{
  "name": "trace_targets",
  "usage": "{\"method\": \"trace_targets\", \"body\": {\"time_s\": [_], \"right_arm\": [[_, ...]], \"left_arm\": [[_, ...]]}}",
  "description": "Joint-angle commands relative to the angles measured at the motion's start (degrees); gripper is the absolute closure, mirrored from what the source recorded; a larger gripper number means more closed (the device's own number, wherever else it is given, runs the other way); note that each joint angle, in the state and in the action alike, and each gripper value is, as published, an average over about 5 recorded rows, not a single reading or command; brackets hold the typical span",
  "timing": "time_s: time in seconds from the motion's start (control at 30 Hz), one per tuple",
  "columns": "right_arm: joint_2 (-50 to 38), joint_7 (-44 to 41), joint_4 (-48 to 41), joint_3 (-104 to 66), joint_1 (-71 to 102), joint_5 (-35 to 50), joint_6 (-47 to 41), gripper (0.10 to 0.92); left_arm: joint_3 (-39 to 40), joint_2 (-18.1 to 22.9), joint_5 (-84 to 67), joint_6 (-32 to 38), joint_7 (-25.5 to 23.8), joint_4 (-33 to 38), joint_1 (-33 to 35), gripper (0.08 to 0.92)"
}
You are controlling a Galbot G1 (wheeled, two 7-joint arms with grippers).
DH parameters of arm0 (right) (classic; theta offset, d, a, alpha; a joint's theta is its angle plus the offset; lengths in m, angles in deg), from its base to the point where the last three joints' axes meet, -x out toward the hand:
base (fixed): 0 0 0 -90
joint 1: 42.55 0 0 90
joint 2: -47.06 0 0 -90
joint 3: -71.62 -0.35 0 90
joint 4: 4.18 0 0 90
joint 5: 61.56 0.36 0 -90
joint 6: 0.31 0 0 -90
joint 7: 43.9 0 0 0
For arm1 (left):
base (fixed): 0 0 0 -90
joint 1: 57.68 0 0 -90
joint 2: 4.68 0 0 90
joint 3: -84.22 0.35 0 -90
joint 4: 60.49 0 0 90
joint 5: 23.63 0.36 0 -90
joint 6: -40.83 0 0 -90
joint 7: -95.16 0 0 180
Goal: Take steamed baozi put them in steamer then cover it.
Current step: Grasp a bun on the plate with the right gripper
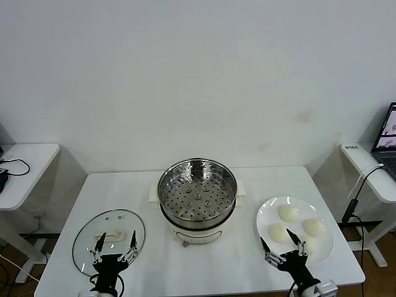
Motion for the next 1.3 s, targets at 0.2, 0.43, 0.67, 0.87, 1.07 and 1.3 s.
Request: {"method": "trace_targets", "body": {"time_s": [0.2, 0.43, 0.67, 0.87, 1.07, 1.3], "right_arm": [[-6.6, 0.1, -1.8, -5.2, -3.8, -10.6, 0.0, 0.203], [-17.6, -3.9, -5.8, -8.0, -9.7, -18.3, -4.8, 0.203], [-29.8, -12.7, -10.3, -6.8, -15.1, -22.5, -7.3, 0.203], [-41.4, -22.7, -14.0, -2.4, -20.6, -24.3, -9.4, 0.203], [-48.6, -31.1, -18.4, 9.2, -32.1, -22.4, -10.6, 0.203], [-50.7, -41.2, -24.9, 34.0, -56.4, -20.2, -11.9, 0.203]], "left_arm": [[-0.6, -0.6, 1.7, -0.8, 0.2, -0.7, -1.2, 0.177], [-0.8, -0.9, 2.7, -0.8, 0.1, -1.5, -1.5, 0.177], [-1.2, -1.7, 3.0, -0.8, -0.1, -1.8, -1.7, 0.177], [-1.1, -2.1, 3.6, -0.7, -0.6, -2.2, -2.1, 0.177], [-1.0, -2.3, 3.9, -0.7, -0.7, -2.6, -2.4, 0.177], [-0.9, -2.0, 4.3, -0.8, -0.8, -2.7, -2.5, 0.177]]}}
